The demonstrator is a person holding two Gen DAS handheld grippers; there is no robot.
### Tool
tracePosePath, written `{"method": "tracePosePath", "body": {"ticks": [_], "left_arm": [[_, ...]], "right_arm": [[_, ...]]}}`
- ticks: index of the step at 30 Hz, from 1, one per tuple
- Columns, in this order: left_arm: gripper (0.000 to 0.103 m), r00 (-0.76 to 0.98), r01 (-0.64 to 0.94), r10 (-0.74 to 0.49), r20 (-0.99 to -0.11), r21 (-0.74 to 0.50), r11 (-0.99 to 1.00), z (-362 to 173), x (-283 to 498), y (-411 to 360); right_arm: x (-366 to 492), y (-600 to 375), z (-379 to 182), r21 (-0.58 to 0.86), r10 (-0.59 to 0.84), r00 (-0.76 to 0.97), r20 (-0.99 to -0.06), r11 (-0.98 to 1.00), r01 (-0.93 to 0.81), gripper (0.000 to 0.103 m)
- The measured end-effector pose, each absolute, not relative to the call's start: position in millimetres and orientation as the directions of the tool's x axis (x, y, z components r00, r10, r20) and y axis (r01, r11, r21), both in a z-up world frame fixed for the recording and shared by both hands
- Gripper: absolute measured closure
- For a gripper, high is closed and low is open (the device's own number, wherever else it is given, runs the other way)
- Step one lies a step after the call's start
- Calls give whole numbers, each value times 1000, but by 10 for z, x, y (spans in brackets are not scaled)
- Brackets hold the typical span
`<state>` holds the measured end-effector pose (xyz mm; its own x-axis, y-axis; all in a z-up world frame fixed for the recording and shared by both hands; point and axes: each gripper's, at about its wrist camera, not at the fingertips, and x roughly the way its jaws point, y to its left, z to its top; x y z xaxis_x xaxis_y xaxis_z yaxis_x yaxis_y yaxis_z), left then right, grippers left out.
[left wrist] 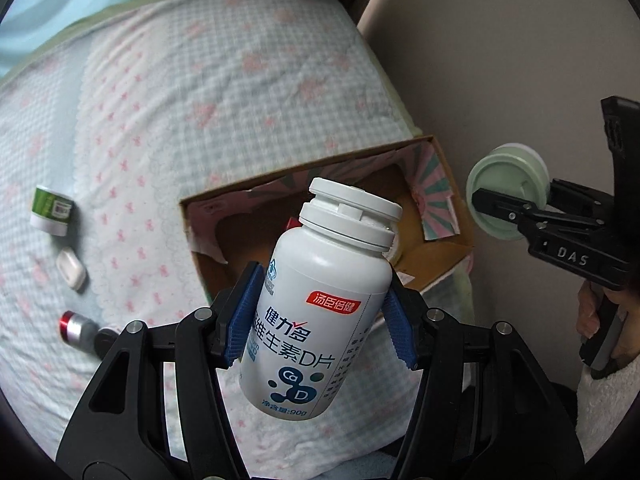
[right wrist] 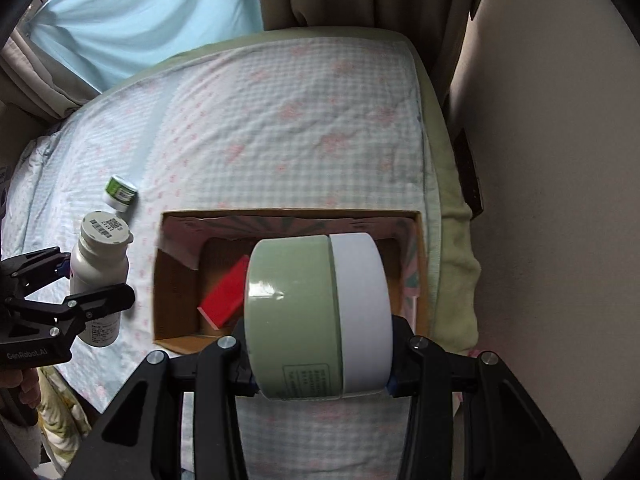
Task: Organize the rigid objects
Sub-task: 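Carry the vitamin bottle and pale green jar with both tools over the box, then open both tools to release the bottle and jar into the box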
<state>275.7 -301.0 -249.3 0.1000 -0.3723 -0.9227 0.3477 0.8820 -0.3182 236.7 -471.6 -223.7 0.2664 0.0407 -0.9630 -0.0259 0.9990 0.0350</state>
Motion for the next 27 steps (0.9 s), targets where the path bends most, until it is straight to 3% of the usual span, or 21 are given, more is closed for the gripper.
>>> {"method": "tracePosePath", "body": {"ticks": [11, 20, 22, 23, 24, 25, 27], "left_arm": [[49, 9, 381, -235, -972, -214, 900, -3348, 3098, -3340], [48, 4, 395, -181, -983, -165, 904, -3562, 3132, -3418], [44, 16, 411, -176, -984, -154, 898, -3533, 3142, -3451], [28, 16, 417, -168, -986, -146, 897, -3530, 3153, -3468], [6, 17, 419, -158, -987, -136, 898, -3521, 3159, -3474], [1, 20, 419, -155, -988, -132, 898, -3498, 3152, -3463], [0, 33, 411, -171, -985, -143, 901, -3412, 3119, -3401]], "right_arm": [[2692, -4804, -2939, -31, -1, 223, -975, 991, -129, 63], [2824, -4735, -3264, -59, -21, 175, -984, 975, -215, 63], [2853, -4714, -3308, -70, -31, 172, -985, 972, -224, 63], [2870, -4707, -3324, -74, -37, 166, -985, 972, -224, 63], [2889, -4705, -3336, -78, -43, 156, -987, 972, -222, 63], [2902, -4703, -3327, -84, -52, 149, -988, 973, -217, 60], [2895, -4717, -3259, -93, -63, 150, -987, 974, -205, 23]]}}
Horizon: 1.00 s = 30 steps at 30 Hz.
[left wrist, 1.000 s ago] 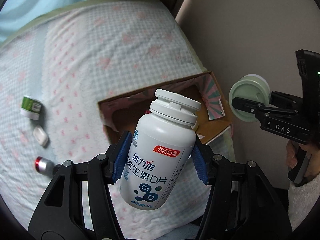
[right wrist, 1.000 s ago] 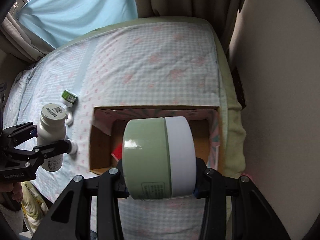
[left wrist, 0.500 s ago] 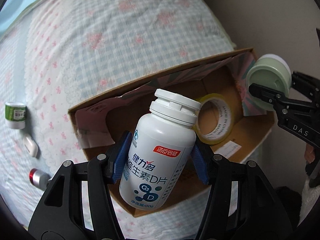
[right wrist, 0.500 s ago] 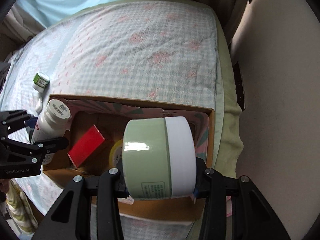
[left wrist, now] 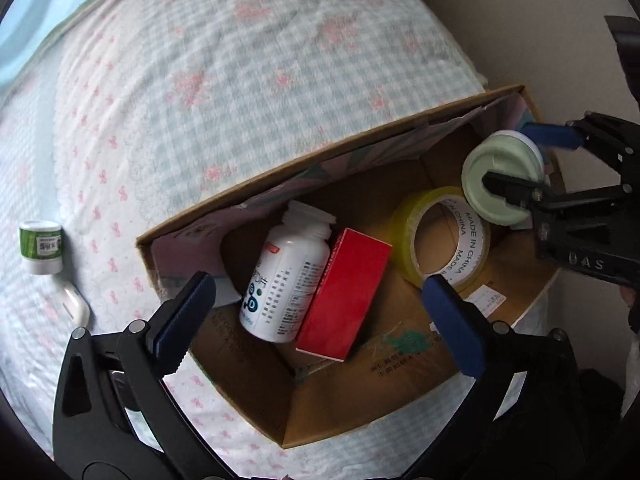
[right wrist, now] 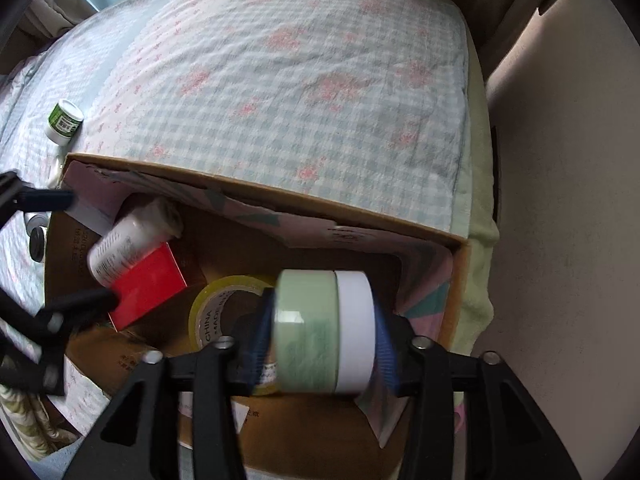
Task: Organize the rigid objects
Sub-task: 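Open both tools to release the bottle and jar into the box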
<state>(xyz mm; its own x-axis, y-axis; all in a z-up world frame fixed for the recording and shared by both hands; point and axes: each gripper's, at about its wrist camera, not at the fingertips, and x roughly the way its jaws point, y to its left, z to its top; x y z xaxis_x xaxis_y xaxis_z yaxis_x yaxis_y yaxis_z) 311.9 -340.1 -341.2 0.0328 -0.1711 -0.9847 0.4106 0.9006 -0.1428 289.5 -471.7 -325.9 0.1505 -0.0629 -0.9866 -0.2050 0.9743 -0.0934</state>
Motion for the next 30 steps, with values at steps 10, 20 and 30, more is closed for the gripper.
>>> {"method": "tracePosePath", "body": {"ticks": [10, 20, 30], "left_arm": [[0, 41, 359, -194, -980, -166, 918, -3253, 3037, -3239], [0, 77, 370, -193, -978, -151, 917, -3004, 2977, -3199], [0, 153, 342, -185, -971, -124, 931, -2481, 2694, -2913]], "right_arm": [[2791, -4827, -3048, 44, 54, 181, -982, 997, -60, 0], [2682, -4790, -2843, -10, 2, 224, -975, 998, -54, 0], [2453, -4722, -2391, -53, -42, 268, -962, 998, -33, 0]]}}
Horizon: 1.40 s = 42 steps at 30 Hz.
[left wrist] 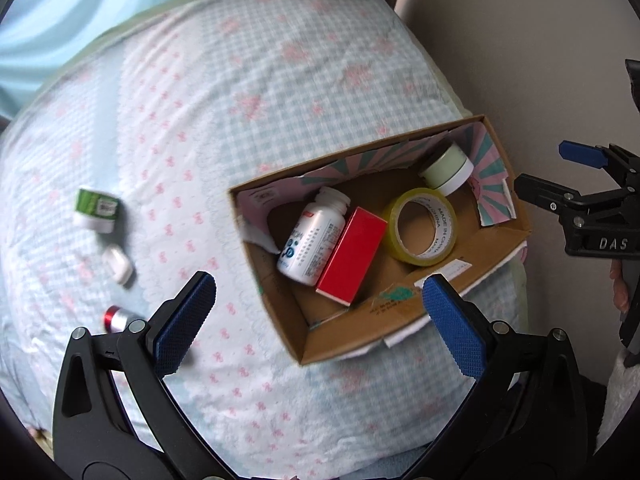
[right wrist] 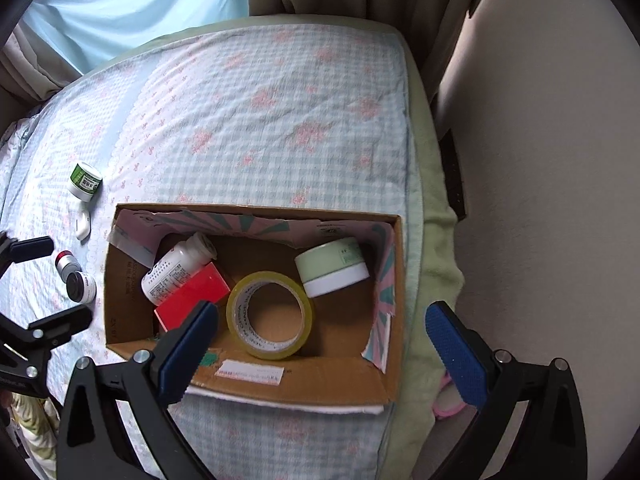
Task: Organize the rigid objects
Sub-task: 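Move both tools back toward the remaining jars and earbud case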
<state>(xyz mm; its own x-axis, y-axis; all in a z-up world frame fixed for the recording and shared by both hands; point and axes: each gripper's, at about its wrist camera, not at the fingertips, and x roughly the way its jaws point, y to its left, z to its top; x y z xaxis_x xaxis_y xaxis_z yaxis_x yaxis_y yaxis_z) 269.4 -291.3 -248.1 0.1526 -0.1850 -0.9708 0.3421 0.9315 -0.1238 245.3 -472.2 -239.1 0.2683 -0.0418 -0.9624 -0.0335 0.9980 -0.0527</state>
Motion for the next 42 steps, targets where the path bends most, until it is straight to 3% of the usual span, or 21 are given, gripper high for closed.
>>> {"method": "tracePosePath", "body": {"ticks": [15, 25, 34, 42], "left_arm": [[0, 287, 170, -142, -947, -96, 981, -1679, 2162, -1418], [0, 345, 140, -116, -931, -71, 988, -1468, 2459, -176], [0, 243, 269, -133, -961, -66, 961, -1829, 3093, 508], [0, 117, 317, -139, -983, -95, 944, -2564, 3721, 619]], "right_arm": [[2090, -3820, -1629, -34, 16, 402, -915, 992, -118, 0], [1815, -2610, -1556, -11, 57, 415, -908, 987, -158, 0], [1659, -1675, -1991, 34, 44, 399, -916, 999, -33, 0], [1681, -1150, -2598, 43, 45, 348, -937, 999, -14, 0]]}}
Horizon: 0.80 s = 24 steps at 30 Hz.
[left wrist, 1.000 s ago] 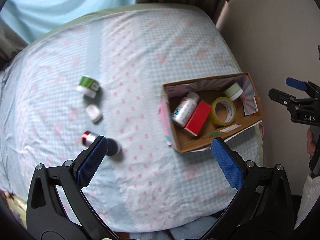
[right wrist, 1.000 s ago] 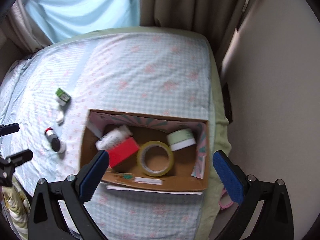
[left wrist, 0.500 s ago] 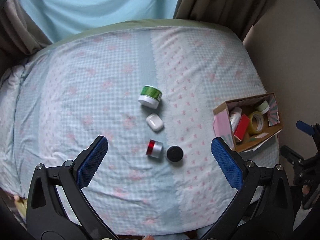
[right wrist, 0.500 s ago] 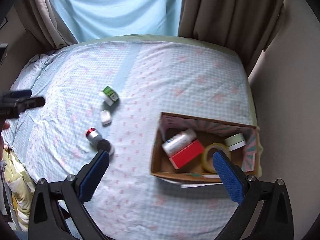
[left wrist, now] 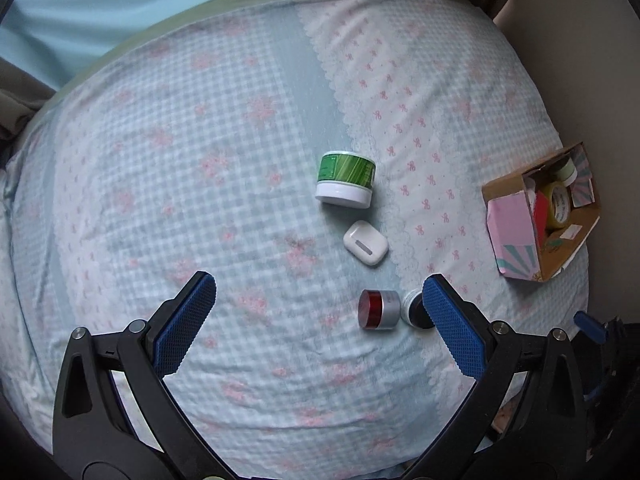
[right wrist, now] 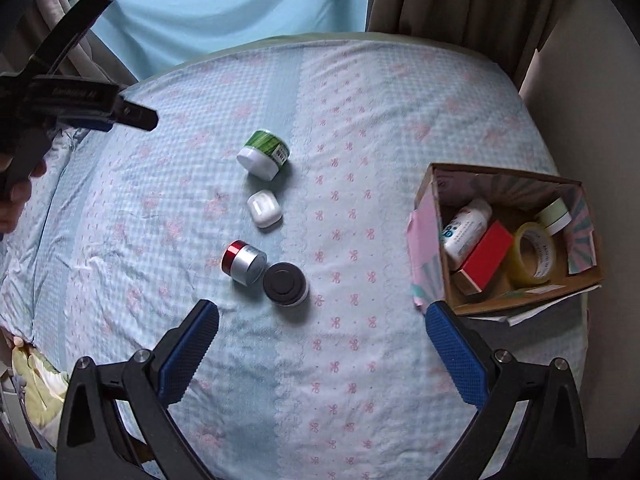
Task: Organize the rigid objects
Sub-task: 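Move both tools back toward the remaining jars and earbud case, then grasp the green-striped jar with the left tool while the right tool grasps the black lid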
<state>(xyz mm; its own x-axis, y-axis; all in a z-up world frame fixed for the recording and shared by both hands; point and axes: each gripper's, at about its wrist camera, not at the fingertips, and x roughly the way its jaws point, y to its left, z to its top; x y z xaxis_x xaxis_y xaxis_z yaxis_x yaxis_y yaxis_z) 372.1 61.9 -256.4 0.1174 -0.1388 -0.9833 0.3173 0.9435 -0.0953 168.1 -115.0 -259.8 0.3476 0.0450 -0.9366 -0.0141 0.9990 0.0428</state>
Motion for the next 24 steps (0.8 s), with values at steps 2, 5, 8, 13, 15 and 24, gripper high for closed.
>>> {"method": "tracePosePath", "body": {"ticks": [2, 5, 8, 13, 15, 24], "left_arm": [[0, 79, 315, -152, -985, -120, 942, -2779, 3870, 586], [0, 39, 323, -151, -988, -131, 937, -3079, 4094, 471], [0, -3, 325, -150, -989, -143, 935, -3356, 4309, 343], [0, -53, 337, -127, -991, -137, 931, -3777, 4592, 106], [0, -63, 341, -114, -991, -129, 931, -3909, 4653, 35], [0, -112, 351, -99, -989, -133, 927, -4356, 4735, -179]], "right_arm": [[1697, -1050, -2790, 13, 23, 335, -942, 999, -32, 0], [1738, -935, -3068, -22, 0, 313, -950, 998, -67, 0], [1815, -843, -3332, -63, -28, 283, -959, 991, -117, 0], [1951, -701, -3665, -72, -19, 263, -964, 978, -193, 0], [1995, -656, -3762, -74, -11, 270, -963, 972, -224, 1], [2188, -579, -4240, -51, 4, 202, -979, 962, -268, 14]]}}
